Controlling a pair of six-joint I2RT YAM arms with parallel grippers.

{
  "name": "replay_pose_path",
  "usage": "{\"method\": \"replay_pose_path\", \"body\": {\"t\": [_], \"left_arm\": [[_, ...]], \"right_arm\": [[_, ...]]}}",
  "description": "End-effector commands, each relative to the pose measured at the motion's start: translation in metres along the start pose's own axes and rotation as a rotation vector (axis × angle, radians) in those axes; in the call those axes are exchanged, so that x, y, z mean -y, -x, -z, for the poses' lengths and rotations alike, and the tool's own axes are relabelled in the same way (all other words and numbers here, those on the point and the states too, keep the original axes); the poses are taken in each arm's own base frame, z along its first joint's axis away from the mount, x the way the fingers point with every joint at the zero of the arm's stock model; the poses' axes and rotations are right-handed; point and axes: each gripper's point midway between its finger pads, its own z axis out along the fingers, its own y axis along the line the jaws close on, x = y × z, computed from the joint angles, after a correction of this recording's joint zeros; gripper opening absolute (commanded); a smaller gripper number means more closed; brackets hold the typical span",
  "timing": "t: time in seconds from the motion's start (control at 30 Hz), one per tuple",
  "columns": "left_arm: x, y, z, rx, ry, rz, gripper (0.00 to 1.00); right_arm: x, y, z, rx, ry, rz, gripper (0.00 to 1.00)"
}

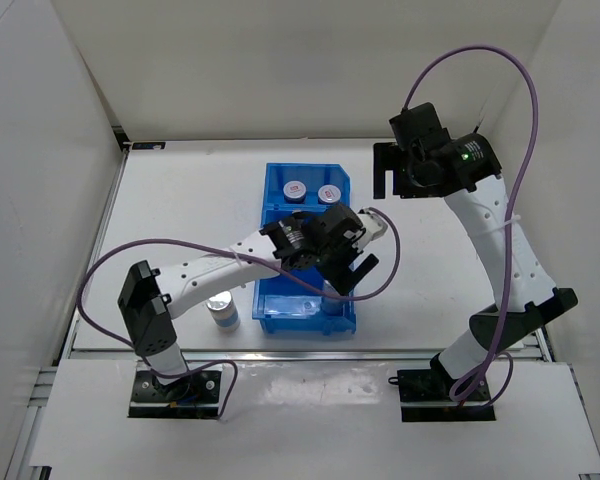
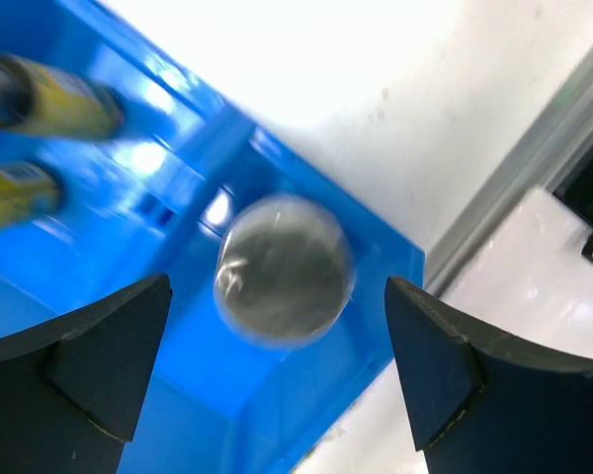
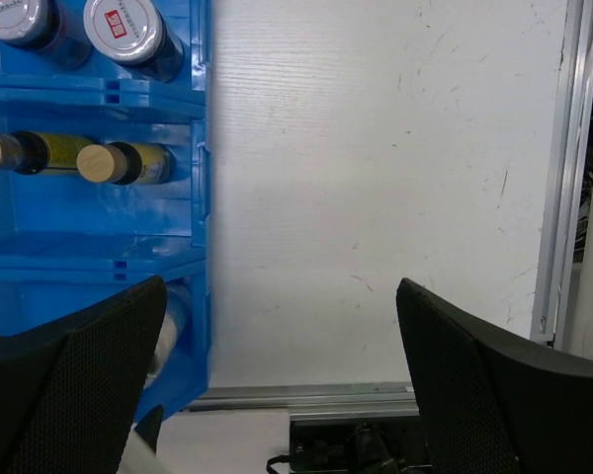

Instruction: Organize the condiment bottles

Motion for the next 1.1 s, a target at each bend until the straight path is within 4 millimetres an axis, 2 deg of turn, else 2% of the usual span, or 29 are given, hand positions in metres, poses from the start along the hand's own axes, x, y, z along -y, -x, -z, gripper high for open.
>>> {"method": "replay_pose_path", "body": {"t": [0.0,0.07,0.1,0.13,0.17,0.2,0.23,0.27,0.3,0.33,0.37,0.4,0.43,0.47,0.57,0.67,0.9,1.07], "left_arm": [[-0.011,0.05,0.05,0.189,0.074,-0.045,1.0],[-0.024,0.063,0.071,0.234,0.146,-0.053,1.0],[-0.044,0.07,0.091,0.28,0.257,-0.032,1.0],[-0.054,0.069,0.102,0.291,0.318,0.0,1.0],[-0.073,0.063,0.115,0.294,0.43,0.031,1.0],[-0.08,0.057,0.123,0.298,0.47,0.061,1.0],[-0.091,0.05,0.142,0.322,0.502,0.121,1.0],[-0.097,0.034,0.141,0.31,0.508,0.241,1.0],[-0.114,0.01,0.144,0.259,0.537,0.332,1.0],[-0.117,-0.004,0.158,0.273,0.52,0.412,1.0],[-0.111,-0.032,0.143,0.21,0.466,0.501,1.0],[-0.119,-0.051,0.144,0.18,0.464,0.56,1.0],[-0.116,-0.063,0.153,0.189,0.445,0.603,1.0],[-0.115,-0.084,0.147,0.152,0.46,0.682,1.0],[-0.113,-0.124,0.156,0.083,0.514,0.808,1.0],[-0.113,-0.156,0.148,0.017,0.564,0.92,1.0],[-0.117,-0.199,0.135,-0.095,0.62,1.049,1.0],[-0.122,-0.219,0.131,-0.131,0.65,1.12,1.0]], "right_arm": [[0.003,0.002,0.011,0.029,0.03,-0.024,1.0],[-0.001,0.005,0.009,0.038,0.044,-0.028,1.0],[-0.001,0.005,0.009,0.038,0.044,-0.028,1.0],[-0.003,0.006,0.009,0.043,0.057,-0.031,1.0],[-0.003,0.006,0.009,0.043,0.057,-0.031,1.0],[-0.005,0.006,0.009,0.039,0.067,-0.03,1.0],[-0.005,0.003,0.007,0.031,0.064,-0.027,1.0],[-0.005,0.003,0.007,0.031,0.064,-0.027,1.0],[-0.005,0.001,0.005,0.022,0.061,-0.024,1.0],[-0.005,0.001,0.005,0.022,0.061,-0.024,1.0],[-0.006,0.003,0.004,0.03,0.064,-0.027,1.0],[-0.008,0.002,0.005,0.026,0.075,-0.027,1.0],[-0.008,0.002,0.005,0.026,0.076,-0.027,1.0],[-0.011,0.001,0.001,0.013,0.082,-0.023,1.0],[-0.014,-0.003,-0.001,-0.004,0.099,-0.019,1.0],[-0.016,-0.006,-0.002,-0.016,0.105,-0.026,1.0],[-0.021,-0.007,-0.001,-0.026,0.131,-0.035,1.0],[-0.02,-0.012,-0.002,-0.035,0.127,-0.032,1.0]]}}
